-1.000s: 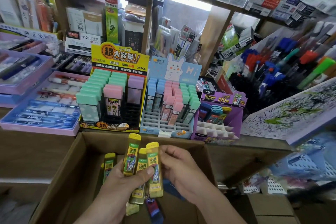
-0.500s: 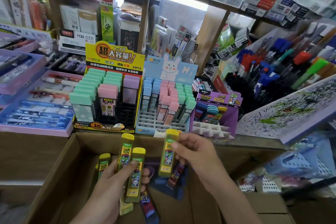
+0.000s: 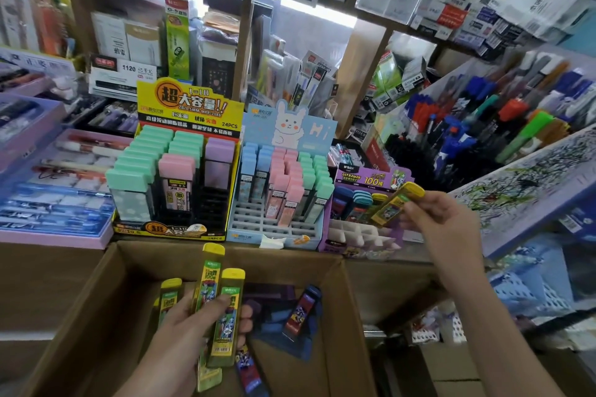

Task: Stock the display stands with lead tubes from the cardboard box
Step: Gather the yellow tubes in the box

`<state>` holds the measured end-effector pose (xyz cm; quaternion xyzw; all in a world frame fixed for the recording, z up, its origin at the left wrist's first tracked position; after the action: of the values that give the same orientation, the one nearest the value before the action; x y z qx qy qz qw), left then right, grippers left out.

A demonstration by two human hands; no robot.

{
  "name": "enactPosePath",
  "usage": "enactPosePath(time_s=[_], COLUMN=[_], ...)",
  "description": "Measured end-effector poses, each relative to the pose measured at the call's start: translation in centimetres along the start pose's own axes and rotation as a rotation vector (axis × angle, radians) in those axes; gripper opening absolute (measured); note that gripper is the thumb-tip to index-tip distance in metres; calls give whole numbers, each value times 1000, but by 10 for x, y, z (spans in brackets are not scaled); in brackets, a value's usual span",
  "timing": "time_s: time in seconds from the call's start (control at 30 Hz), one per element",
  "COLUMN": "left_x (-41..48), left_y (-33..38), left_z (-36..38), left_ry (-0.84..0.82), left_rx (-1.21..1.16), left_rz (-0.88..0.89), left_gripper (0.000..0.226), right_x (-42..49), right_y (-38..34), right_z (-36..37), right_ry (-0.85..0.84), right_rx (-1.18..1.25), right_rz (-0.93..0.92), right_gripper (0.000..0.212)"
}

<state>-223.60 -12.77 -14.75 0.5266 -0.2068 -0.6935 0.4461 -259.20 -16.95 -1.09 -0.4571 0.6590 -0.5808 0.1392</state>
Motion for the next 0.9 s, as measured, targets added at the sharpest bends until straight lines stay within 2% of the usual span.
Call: enactPosePath(time_s=[0.17, 0.3, 0.47, 0.67, 0.77, 0.9], left_x=[3, 5, 5, 4, 4, 4], left_y=[-1, -2, -4, -5, -5, -6], left_z=[-3, -6, -7, -4, -3, -3], left_ry=[7, 2, -5, -18, -12, -33], left_rx=[6, 9, 2, -3, -3, -3], left_rz=[-4, -8, -7, -2, 14, 31], left_gripper=[18, 20, 20, 18, 19, 21], right_x=[12, 13, 11, 6, 7, 4], right_y=[5, 16, 31, 34, 35, 35], right_z=[8, 19, 31, 37, 37, 36], right_ry=[-7, -33, -39, -21, -4, 25], right_rx=[-88, -174, -445, -667, -675, -618], right_rz=[-76, -47, -78, -204, -207, -172], right_gripper=[23, 15, 6, 27, 31, 19])
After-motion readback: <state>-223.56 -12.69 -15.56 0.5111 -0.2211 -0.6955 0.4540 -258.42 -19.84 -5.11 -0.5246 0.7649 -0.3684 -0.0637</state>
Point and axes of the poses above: each hand's wrist, its own x-axis towards the middle knuckle, its own z-axis out of the palm, y = z × x, the point moved 5 cm from there along x, towards the middle knuckle, and after that the axes turned 7 degrees about y, right-handed, at the moved point
